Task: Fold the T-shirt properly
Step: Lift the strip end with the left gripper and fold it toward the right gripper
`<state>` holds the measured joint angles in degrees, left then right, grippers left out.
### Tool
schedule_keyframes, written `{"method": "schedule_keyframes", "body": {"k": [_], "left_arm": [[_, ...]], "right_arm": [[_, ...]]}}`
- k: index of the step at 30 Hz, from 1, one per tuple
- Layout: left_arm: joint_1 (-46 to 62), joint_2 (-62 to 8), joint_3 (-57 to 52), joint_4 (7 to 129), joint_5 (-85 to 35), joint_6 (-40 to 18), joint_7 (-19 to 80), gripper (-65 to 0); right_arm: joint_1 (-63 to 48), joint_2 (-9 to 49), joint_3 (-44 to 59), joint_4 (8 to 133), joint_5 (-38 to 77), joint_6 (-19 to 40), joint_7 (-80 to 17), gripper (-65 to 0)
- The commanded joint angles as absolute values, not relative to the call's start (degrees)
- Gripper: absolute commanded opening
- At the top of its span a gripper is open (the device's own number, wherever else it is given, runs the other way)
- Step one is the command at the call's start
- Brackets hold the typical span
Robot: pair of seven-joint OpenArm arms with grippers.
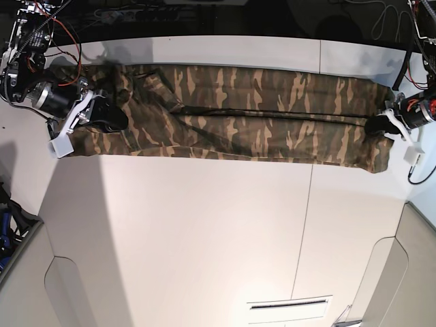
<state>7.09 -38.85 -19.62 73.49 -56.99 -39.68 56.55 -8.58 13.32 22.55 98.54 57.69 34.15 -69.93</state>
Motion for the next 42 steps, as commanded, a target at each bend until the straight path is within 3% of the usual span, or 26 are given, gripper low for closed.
{"method": "schedule_keyframes", "body": {"k": [1, 11, 19, 26, 36, 38, 42], "left_arm": [[5.72, -41.47, -20.27, 74.13, -57.78, -40.00, 55.55, -65.0], [3.84, -47.81, -20.27, 77.36, -58.02, -40.00, 61.47, -65.0], [4.19, -46.94, -20.25, 93.36, -58.02, -37.76, 67.18, -65.0], [7.79, -42.81, -20.25, 109.27, -57.49, -36.69, 66.72, -65.0], [10.98, -32.77, -20.14, 116.22, -57.34, -36.93, 64.66, -65.0], [10.98, -31.07, -19.99, 116.20, -57.28, -36.93, 64.53, -60.7], [10.98, -28.93, -16.91, 116.18, -55.33, -36.93, 64.45, -40.5]], "right_arm": [[-8.12, 14.00, 22.92, 99.90, 58.89, 34.50, -69.28, -53.7], [-8.10, 13.96, 22.92, 100.01, 58.70, 34.52, -68.99, -53.7], [-8.10, 13.93, 22.92, 100.01, 57.36, 34.50, -68.25, -53.7], [-8.10, 13.96, 22.92, 100.01, 55.86, 34.48, -67.29, -53.7], [-7.97, 13.96, 22.98, 100.01, 55.37, 34.46, -66.85, -53.7], [-7.97, 13.96, 23.46, 100.01, 55.05, 34.44, -66.87, -53.7], [-7.94, 13.96, 26.13, 100.01, 54.63, 34.30, -66.85, -53.7]]}}
